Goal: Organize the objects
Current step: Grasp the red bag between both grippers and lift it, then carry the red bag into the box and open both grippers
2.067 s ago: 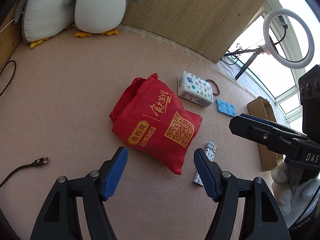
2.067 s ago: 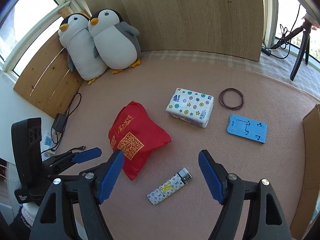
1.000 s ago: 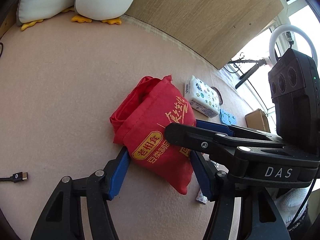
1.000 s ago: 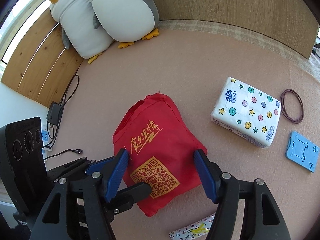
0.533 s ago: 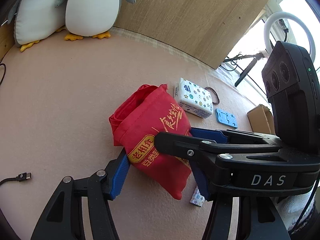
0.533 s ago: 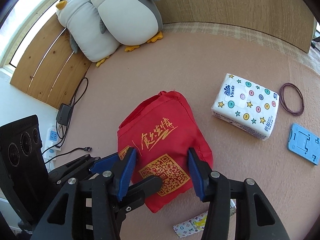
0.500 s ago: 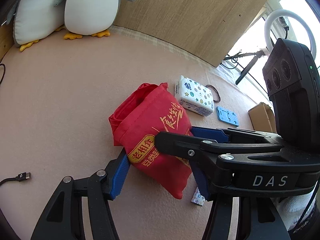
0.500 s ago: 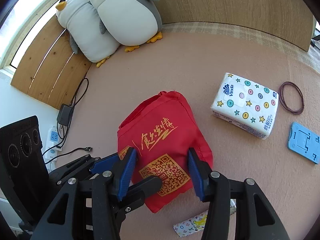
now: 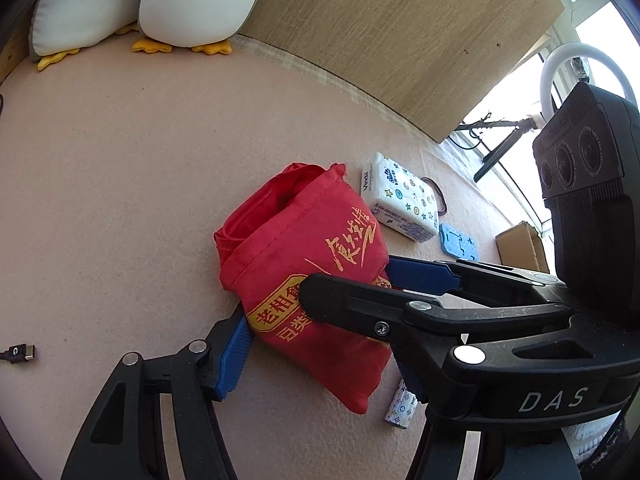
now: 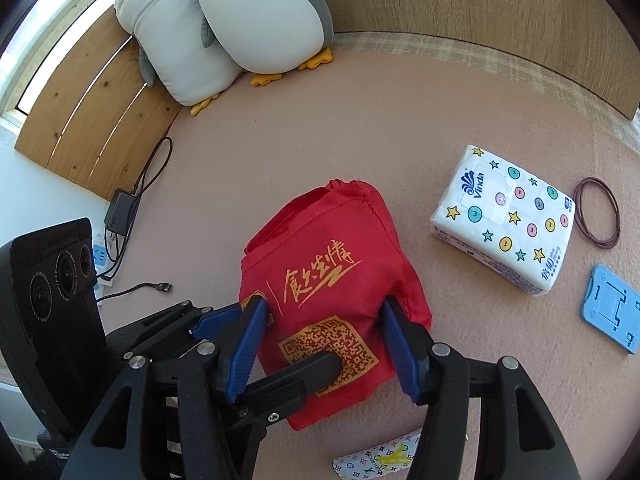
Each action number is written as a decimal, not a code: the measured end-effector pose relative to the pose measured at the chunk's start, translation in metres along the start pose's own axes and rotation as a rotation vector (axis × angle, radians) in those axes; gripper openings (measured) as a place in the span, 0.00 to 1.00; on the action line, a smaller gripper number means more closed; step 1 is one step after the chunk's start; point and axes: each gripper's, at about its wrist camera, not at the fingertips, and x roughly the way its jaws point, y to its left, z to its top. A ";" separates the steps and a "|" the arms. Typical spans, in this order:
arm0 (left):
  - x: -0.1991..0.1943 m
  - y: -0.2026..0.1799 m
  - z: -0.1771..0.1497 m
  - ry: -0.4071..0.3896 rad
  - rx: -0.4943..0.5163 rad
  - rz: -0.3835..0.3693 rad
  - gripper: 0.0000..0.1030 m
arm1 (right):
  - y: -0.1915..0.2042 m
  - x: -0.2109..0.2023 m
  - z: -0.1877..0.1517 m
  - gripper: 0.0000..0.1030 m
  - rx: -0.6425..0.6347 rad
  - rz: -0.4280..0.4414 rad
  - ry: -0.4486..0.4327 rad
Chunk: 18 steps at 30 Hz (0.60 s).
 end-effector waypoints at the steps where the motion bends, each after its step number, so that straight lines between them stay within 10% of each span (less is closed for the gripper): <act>1: -0.002 -0.001 0.000 -0.004 0.002 -0.001 0.63 | 0.000 -0.001 0.000 0.54 0.007 0.004 -0.005; 18: -0.043 -0.102 -0.003 -0.096 0.210 0.059 0.60 | -0.011 -0.085 -0.028 0.48 0.060 0.038 -0.183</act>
